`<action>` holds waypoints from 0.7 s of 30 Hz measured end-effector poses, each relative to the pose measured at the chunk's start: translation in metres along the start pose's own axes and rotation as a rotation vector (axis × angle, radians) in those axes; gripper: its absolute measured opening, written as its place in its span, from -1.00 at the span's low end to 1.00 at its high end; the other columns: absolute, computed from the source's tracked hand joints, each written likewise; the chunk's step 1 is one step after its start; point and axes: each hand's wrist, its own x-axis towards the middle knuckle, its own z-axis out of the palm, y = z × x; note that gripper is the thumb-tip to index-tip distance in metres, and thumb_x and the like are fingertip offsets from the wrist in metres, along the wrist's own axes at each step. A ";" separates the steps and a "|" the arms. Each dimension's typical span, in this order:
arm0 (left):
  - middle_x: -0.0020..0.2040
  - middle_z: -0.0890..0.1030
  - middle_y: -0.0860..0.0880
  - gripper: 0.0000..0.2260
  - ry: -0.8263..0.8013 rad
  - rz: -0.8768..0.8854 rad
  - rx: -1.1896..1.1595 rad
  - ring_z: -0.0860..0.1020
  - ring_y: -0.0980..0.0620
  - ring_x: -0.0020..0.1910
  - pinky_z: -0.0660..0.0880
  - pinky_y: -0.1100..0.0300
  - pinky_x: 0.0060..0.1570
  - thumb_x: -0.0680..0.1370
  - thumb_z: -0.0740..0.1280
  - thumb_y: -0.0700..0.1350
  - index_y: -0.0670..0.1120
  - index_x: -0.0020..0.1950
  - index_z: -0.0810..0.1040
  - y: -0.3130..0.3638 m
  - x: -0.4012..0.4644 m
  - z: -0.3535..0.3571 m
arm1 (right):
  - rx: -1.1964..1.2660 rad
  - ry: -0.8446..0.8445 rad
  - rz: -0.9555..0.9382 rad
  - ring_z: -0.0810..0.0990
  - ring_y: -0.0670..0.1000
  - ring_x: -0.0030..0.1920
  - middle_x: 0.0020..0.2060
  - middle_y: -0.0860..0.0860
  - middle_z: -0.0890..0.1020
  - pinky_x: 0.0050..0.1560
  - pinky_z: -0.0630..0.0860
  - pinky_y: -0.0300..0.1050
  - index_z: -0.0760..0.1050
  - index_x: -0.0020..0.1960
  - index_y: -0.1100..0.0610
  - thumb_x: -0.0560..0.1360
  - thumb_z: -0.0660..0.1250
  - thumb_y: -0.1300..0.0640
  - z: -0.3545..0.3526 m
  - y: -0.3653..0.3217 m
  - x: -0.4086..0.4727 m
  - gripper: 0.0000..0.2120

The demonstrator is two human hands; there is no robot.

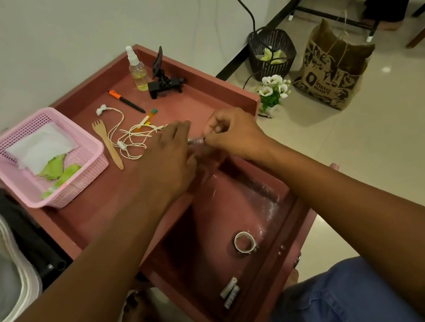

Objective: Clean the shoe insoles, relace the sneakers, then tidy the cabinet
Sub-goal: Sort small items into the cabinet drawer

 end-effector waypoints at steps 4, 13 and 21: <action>-0.04 0.65 -0.05 -0.69 0.009 0.141 -0.083 0.59 -0.15 -0.07 0.50 -0.05 -0.17 0.53 0.13 0.06 -0.01 0.06 0.61 0.010 -0.021 -0.017 | 0.166 -0.174 -0.012 0.59 0.05 -0.28 -0.24 0.25 0.68 -0.12 0.57 0.04 0.67 -0.11 0.16 0.40 0.50 0.21 -0.006 0.002 -0.016 -0.93; -0.16 0.67 0.08 -0.76 -0.244 0.139 0.019 0.60 -0.01 -0.19 0.51 0.04 -0.24 0.52 0.28 0.19 0.10 0.02 0.61 0.016 -0.115 0.005 | -0.381 -0.107 -0.342 0.60 -0.05 -0.05 -0.03 -0.02 0.69 0.03 0.51 -0.14 0.68 0.06 0.11 0.52 0.44 0.09 0.003 0.022 -0.027 -0.84; -0.05 0.63 -0.05 -0.89 -0.534 -0.060 0.213 0.64 -0.14 -0.06 0.51 0.08 -0.18 0.52 0.32 0.00 -0.02 -0.04 0.55 0.036 -0.150 0.065 | -0.617 -0.198 -0.459 0.58 0.06 0.02 -0.05 -0.02 0.62 0.19 0.50 0.11 0.66 0.02 0.06 0.47 0.40 0.01 0.015 0.034 -0.025 -0.81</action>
